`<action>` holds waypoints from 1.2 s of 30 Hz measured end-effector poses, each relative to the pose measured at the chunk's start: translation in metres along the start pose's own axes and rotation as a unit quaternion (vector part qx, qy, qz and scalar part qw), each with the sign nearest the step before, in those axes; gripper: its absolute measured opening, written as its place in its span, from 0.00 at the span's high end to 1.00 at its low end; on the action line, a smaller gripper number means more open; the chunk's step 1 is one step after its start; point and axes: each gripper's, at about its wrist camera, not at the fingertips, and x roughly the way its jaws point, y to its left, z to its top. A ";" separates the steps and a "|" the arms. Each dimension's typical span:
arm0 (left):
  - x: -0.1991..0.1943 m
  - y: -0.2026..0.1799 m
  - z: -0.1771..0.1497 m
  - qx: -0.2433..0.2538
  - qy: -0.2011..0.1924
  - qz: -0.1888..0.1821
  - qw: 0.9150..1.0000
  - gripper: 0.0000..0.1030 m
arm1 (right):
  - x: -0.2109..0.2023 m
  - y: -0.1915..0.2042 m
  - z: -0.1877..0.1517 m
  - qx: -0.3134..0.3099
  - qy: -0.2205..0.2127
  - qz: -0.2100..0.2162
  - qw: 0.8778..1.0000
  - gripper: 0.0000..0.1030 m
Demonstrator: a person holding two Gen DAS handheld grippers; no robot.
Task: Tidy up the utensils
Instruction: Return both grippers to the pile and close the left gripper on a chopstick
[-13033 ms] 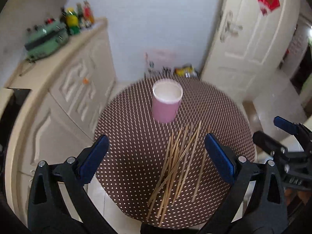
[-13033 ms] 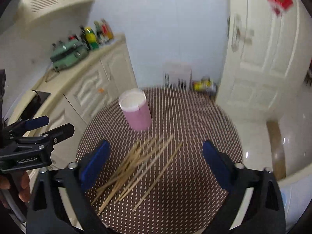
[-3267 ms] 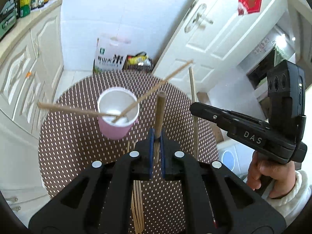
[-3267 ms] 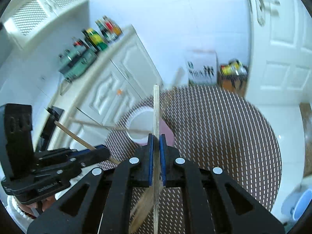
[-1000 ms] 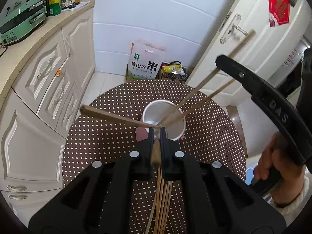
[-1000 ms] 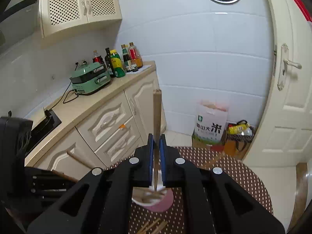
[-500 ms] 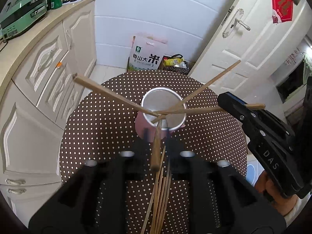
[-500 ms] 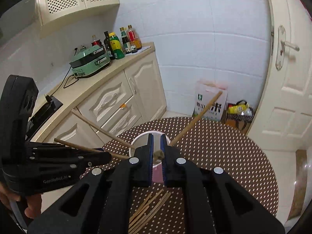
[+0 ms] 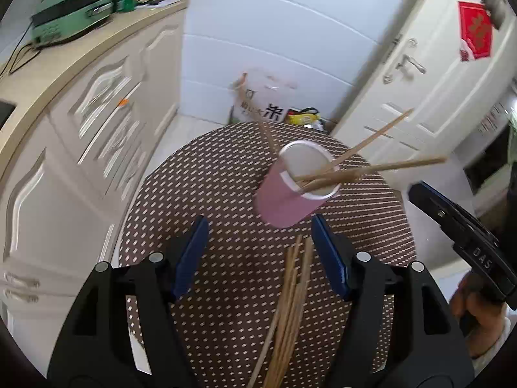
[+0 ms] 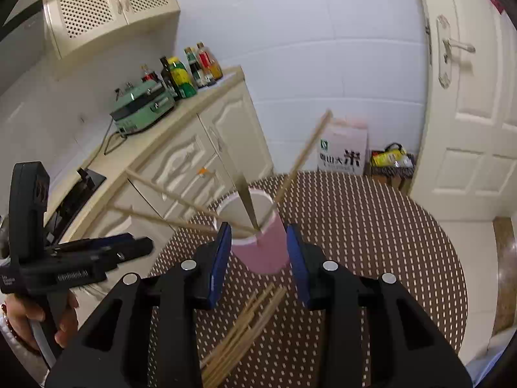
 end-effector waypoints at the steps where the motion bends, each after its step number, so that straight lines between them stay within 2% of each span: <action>1: 0.003 0.005 -0.004 -0.008 0.006 0.001 1.000 0.36 | 0.002 -0.002 -0.007 0.004 0.009 -0.003 1.000 0.67; 7: 0.034 0.012 -0.035 -0.019 0.062 0.001 0.998 0.36 | 0.019 -0.014 -0.046 0.050 0.071 -0.014 0.996 0.67; 11: 0.063 0.000 -0.053 -0.002 0.107 -0.021 0.994 0.36 | 0.034 -0.022 -0.069 0.094 0.117 -0.008 0.989 0.67; 15: 0.084 -0.015 -0.062 0.013 0.130 -0.038 0.991 0.36 | 0.043 -0.030 -0.086 0.131 0.150 -0.011 0.980 0.67; 22: 0.115 -0.031 -0.067 0.046 0.162 -0.039 0.985 0.49 | 0.047 -0.038 -0.099 0.159 0.168 -0.014 0.973 0.67; 26: 0.128 -0.032 -0.070 0.057 0.177 -0.031 0.982 0.64 | 0.049 -0.040 -0.098 0.167 0.171 -0.011 0.971 0.67; 36: 0.136 -0.048 -0.060 0.093 0.179 -0.019 0.979 0.74 | 0.067 -0.041 -0.090 0.174 0.186 -0.017 0.967 0.67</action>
